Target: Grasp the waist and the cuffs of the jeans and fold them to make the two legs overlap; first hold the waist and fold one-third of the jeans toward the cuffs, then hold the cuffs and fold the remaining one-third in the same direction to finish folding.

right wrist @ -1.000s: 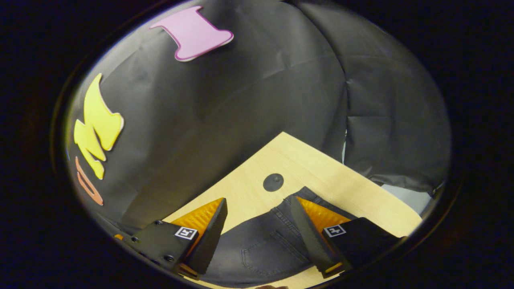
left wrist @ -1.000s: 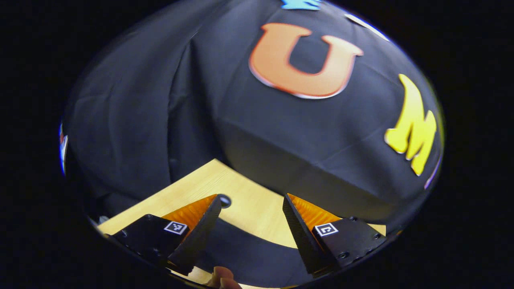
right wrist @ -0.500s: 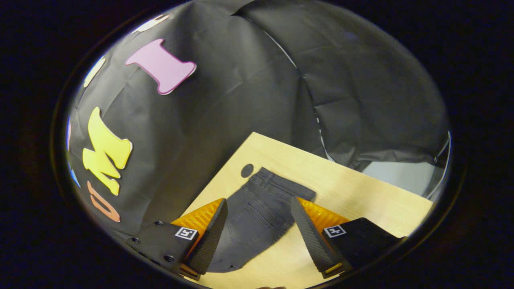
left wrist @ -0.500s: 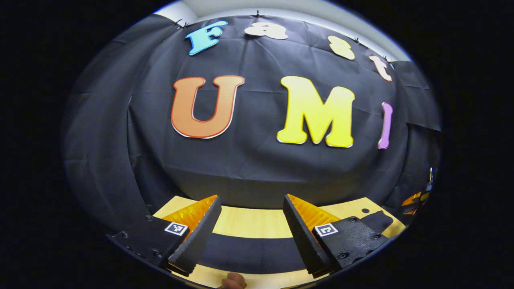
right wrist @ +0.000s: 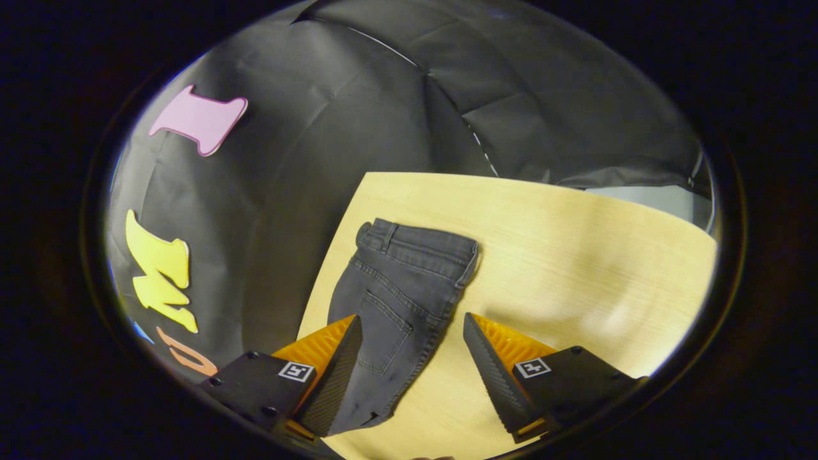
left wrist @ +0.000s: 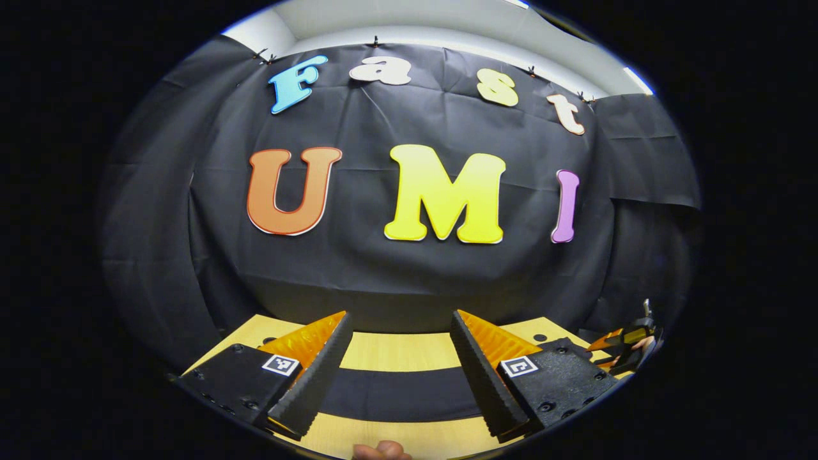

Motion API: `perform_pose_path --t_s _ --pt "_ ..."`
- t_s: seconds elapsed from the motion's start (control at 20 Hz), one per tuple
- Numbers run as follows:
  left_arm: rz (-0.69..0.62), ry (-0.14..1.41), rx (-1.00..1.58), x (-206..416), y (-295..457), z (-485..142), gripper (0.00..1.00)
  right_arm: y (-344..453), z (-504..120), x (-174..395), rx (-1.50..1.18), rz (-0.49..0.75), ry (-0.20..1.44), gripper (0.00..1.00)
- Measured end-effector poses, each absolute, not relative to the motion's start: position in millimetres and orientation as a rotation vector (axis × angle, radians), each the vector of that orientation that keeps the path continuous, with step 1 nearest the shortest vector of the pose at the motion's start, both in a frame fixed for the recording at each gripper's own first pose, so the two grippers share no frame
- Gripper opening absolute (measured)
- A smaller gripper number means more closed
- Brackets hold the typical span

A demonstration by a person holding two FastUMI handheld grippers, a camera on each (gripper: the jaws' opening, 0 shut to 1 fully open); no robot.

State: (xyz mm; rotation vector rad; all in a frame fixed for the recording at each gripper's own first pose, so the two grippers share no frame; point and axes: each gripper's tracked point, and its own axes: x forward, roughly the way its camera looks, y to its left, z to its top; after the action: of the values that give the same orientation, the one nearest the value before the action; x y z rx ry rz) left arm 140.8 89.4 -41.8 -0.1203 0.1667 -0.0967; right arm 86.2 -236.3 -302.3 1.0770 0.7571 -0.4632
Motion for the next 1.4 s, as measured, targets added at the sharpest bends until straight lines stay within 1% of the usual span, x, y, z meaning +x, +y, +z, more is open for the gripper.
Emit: perform_pose_path --t_s 0.15,0.2,0.25,0.3,0.4,0.45,0.5,0.55,0.65,0.7,0.75,0.9,1.1,1.15,1.2,1.25,1.3,1.4 --pt "-0.108 0.177 -0.133 137 85 -39 0.99 -232 -321 86 1.085 -0.481 0.812 0.92" --pt "-0.103 0.175 -0.133 137 86 -37 0.88 -229 -330 90 1.091 -0.490 0.834 0.92" --pt "-0.098 0.172 -0.133 136 88 -35 0.98 -229 -336 91 1.104 -0.495 0.848 0.98" --pt "-0.094 0.171 -0.134 136 89 -33 0.98 -229 -337 96 1.124 -0.498 0.828 0.92" --pt "-0.082 0.171 -0.134 135 93 -30 0.98 -230 -337 104 1.143 -0.496 0.810 0.95" --pt "-0.080 0.172 -0.139 136 92 -29 0.87 -231 -341 107 1.139 -0.497 0.818 0.92" --pt "-0.078 0.178 -0.146 135 93 -29 0.98 -230 -347 106 1.126 -0.510 0.850 0.88" --pt "-0.074 0.183 -0.151 133 92 -29 0.98 -232 -352 106 1.121 -0.534 0.855 0.72" --pt "-0.067 0.184 -0.153 132 95 -26 0.98 -231 -360 112 1.142 -0.531 0.867 0.41" --pt "-0.067 0.185 -0.152 132 95 -25 0.98 -237 -349 106 1.147 -0.519 0.859 0.33" --pt "-0.067 0.190 -0.148 132 93 -27 0.98 -232 -357 112 1.139 -0.501 0.862 0.24" --pt "-0.080 0.203 -0.138 132 90 -29 0.98 -234 -350 106 1.046 -0.459 0.907 0.10" --pt "-0.103 0.223 -0.132 132 86 -33 0.98 -231 -337 121 0.896 -0.424 0.901 0.09" --pt "-0.106 0.226 -0.132 131 85 -34 0.98 -228 -326 125 0.841 -0.405 0.886 0.05" --pt "-0.105 0.229 -0.135 131 86 -35 0.98 -224 -314 131 0.783 -0.381 0.863 0.09" --pt "-0.099 0.226 -0.140 132 88 -35 0.98 -218 -297 137 0.718 -0.354 0.838 0.05" --pt "-0.090 0.222 -0.148 132 90 -34 0.98 -210 -281 144 0.651 -0.323 0.813 0.09" --pt "-0.072 0.217 -0.165 132 94 -36 0.99 -192 -247 152 0.540 -0.266 0.769 0.09"
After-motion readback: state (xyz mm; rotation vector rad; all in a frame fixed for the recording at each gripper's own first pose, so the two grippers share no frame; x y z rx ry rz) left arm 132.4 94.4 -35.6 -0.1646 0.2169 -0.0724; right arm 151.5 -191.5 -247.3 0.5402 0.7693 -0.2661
